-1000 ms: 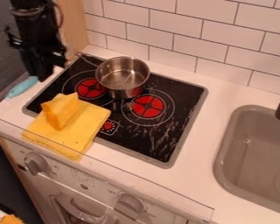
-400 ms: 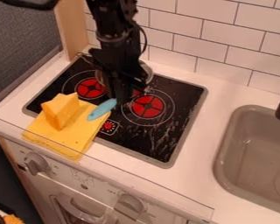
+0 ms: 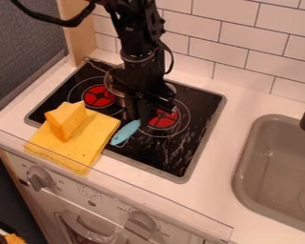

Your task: Move the ladle to the right side of the yellow cloth

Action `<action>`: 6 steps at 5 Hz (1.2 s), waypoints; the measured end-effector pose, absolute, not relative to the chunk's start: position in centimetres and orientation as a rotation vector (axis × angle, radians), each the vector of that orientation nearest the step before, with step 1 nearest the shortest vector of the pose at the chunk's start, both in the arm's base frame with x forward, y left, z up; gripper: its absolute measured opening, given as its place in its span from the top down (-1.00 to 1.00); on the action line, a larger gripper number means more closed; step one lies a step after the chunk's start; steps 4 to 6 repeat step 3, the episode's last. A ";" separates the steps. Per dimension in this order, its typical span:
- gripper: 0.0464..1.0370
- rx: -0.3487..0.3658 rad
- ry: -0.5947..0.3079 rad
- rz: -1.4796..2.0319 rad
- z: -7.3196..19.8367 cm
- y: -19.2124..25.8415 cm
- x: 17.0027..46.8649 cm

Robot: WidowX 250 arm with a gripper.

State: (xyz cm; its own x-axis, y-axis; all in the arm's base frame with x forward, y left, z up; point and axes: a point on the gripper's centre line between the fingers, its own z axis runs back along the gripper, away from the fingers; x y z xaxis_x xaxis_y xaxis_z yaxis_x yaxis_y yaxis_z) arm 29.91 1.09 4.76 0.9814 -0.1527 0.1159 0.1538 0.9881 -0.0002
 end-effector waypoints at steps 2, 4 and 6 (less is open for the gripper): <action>-0.29 -0.030 -0.112 -0.185 4.8 0.7 29.8; -0.84 -0.037 -0.127 -0.208 5.6 0.7 29.7; -0.84 -0.037 -0.127 -0.208 5.6 0.7 29.7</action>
